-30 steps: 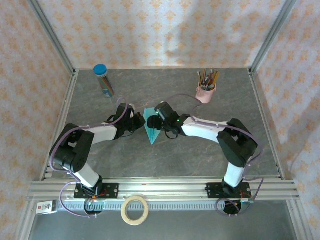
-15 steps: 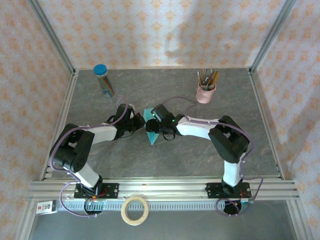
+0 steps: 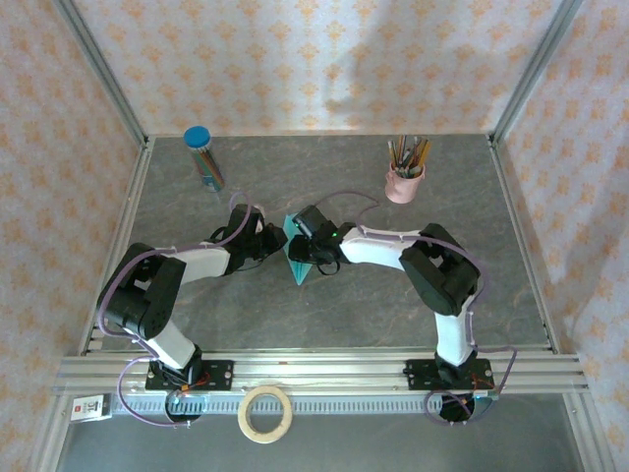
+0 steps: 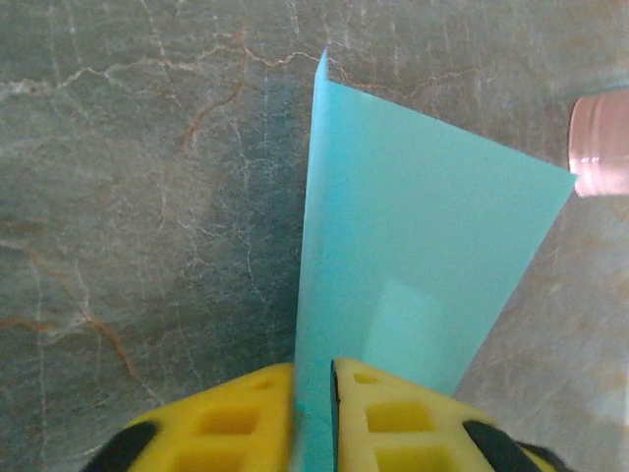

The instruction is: Fold a paper plane with a square sheet of paper (pick it up from the middle)

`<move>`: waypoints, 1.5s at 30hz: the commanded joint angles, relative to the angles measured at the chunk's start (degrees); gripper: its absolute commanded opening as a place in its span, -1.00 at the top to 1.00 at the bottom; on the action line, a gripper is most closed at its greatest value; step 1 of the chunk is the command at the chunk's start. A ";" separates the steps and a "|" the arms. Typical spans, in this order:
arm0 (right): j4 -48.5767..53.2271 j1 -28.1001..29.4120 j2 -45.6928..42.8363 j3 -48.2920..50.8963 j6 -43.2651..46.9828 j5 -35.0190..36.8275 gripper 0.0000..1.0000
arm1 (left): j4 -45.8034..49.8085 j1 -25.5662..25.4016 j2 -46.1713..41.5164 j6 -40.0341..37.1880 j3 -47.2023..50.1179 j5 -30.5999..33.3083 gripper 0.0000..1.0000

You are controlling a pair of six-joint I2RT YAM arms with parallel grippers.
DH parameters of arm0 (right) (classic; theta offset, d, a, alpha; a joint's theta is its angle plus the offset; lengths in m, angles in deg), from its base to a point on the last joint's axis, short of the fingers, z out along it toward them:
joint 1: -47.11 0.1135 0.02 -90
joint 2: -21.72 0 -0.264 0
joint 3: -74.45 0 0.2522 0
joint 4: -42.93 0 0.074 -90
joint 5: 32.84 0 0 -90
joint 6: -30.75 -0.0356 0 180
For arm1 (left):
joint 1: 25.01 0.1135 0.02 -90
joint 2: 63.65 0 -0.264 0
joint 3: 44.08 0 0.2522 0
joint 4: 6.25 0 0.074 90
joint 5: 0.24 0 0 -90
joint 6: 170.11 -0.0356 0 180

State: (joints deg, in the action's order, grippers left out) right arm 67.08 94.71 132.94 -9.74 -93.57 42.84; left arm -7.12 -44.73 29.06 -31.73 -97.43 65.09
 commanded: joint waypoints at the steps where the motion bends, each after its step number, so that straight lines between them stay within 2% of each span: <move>1: 3.09 0.09 0.83 -1.70 -0.13 2.77 0.42 | 2.12 1.20 -2.94 -0.36 0.17 3.36 0.39; 5: 4.98 0.13 1.19 -2.57 -0.22 3.88 0.50 | 5.28 3.18 -5.42 -1.98 0.13 6.40 0.04; 22: 8.66 0.64 3.30 -5.52 -0.17 5.82 0.51 | 12.33 7.56 -9.72 -7.15 0.52 14.13 -0.59; 29: 10.38 0.62 2.71 -7.03 -0.13 8.82 0.69 | 13.25 8.28 -10.87 -8.11 0.74 16.19 -0.80; 35: 11.97 0.28 2.15 -10.05 1.48 15.03 0.81 | 13.69 8.71 -11.21 -8.57 1.10 17.02 -0.92; 45: 13.38 -6.95 8.32 -19.13 12.81 16.12 0.86 | 14.30 9.05 -10.52 -9.44 1.08 16.06 -0.99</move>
State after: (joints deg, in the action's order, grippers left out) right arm 78.23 89.85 138.38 -26.49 -85.97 56.34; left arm 5.42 -36.45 19.18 -39.73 -96.76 80.22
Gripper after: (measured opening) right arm 0.072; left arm 0.993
